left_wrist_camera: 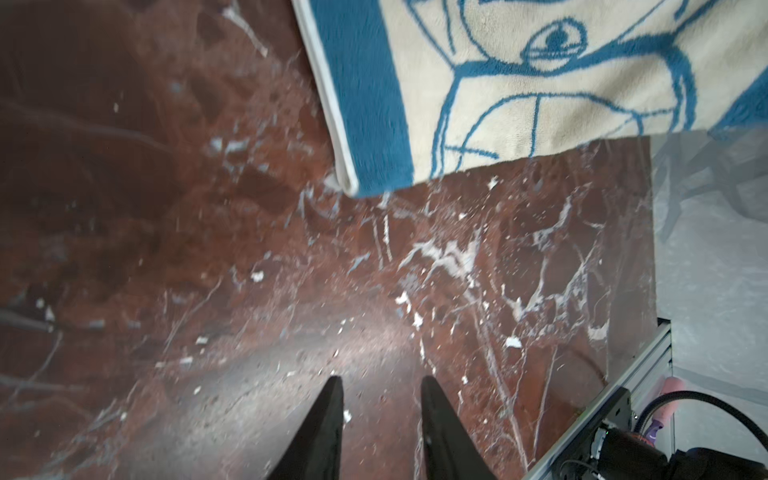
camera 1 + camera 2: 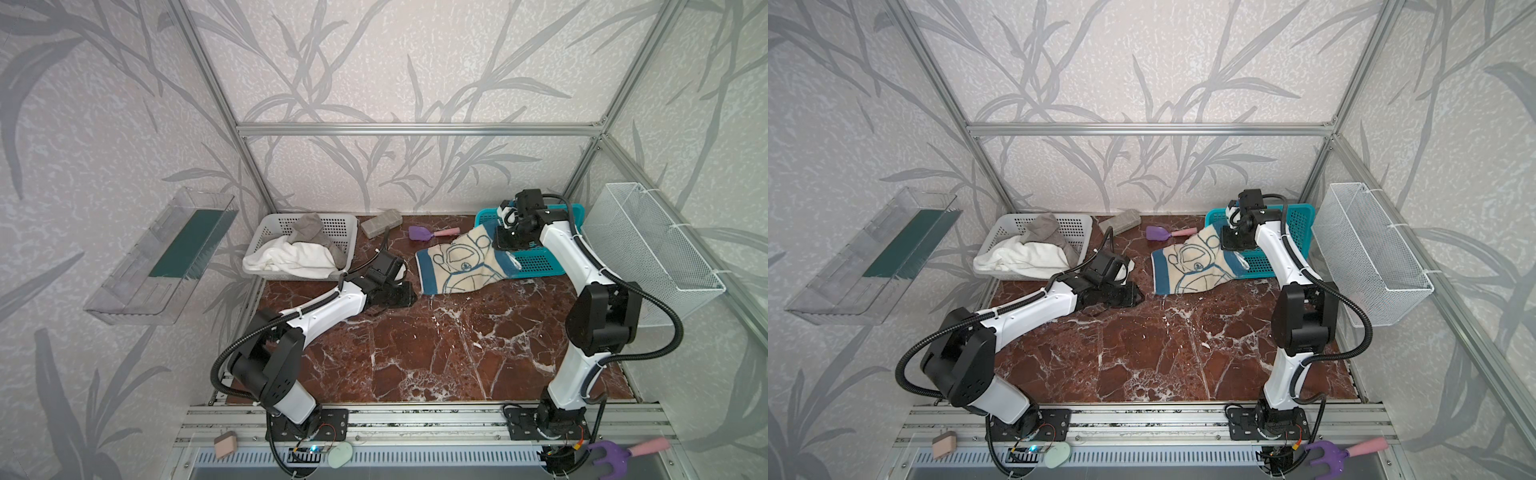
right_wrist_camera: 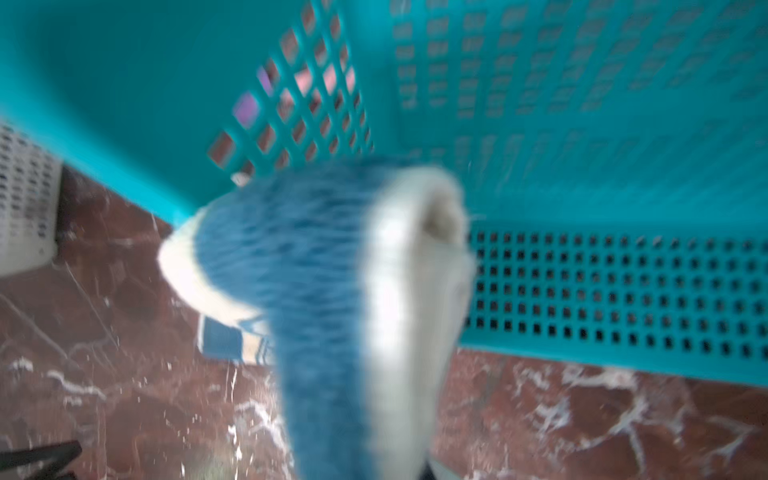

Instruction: Fold and stack the towels

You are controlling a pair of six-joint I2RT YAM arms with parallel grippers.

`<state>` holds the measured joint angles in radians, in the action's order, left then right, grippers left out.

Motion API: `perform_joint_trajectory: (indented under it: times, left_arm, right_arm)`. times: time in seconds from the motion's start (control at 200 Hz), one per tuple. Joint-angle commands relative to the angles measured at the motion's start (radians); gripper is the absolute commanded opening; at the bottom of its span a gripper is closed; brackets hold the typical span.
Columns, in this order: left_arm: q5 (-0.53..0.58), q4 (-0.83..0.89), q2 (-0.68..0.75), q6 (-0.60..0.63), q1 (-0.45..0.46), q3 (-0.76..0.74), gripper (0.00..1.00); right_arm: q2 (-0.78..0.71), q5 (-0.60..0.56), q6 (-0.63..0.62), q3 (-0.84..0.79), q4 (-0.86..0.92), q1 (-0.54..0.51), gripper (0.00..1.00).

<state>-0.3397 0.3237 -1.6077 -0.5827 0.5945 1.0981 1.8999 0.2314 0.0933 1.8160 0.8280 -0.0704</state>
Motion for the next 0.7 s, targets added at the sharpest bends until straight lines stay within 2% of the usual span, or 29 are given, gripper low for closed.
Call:
perform_joint_trajectory:
  times: [0.0, 0.125, 0.28, 0.335, 0.375, 0.42, 0.475, 0.695]
  left_arm:
    - [-0.009, 0.012, -0.064, 0.035, -0.001, 0.059, 0.34]
    - [-0.03, 0.03, -0.137, 0.043, -0.003, 0.086, 0.34]
    - [-0.021, 0.055, -0.171, 0.05, -0.012, 0.075, 0.34]
    - [-0.014, 0.054, -0.171, 0.049, -0.019, 0.062, 0.34]
    - [-0.013, 0.052, -0.168, 0.044, -0.023, 0.051, 0.34]
    - [-0.014, 0.045, -0.168, 0.039, -0.028, 0.04, 0.34]
    - [-0.02, 0.039, -0.166, 0.034, -0.032, 0.028, 0.34]
    - [-0.021, 0.033, -0.147, 0.023, -0.035, 0.015, 0.34]
  right_arm:
    - [0.139, -0.042, 0.02, 0.142, -0.05, 0.03, 0.0]
    - [0.357, -0.026, -0.003, 0.404, -0.021, 0.044, 0.0]
    - [0.728, -0.009, -0.04, 0.991, 0.314, 0.046, 0.0]
    - [0.837, -0.004, -0.053, 1.131, 0.412, 0.047, 0.0]
    - [0.868, -0.001, -0.058, 1.165, 0.437, 0.049, 0.0]
    - [0.871, 0.011, -0.067, 1.143, 0.444, 0.052, 0.0]
    - [0.829, 0.032, -0.079, 1.04, 0.421, 0.053, 0.0]
    - [0.49, 0.079, -0.075, 0.42, 0.232, 0.05, 0.0]
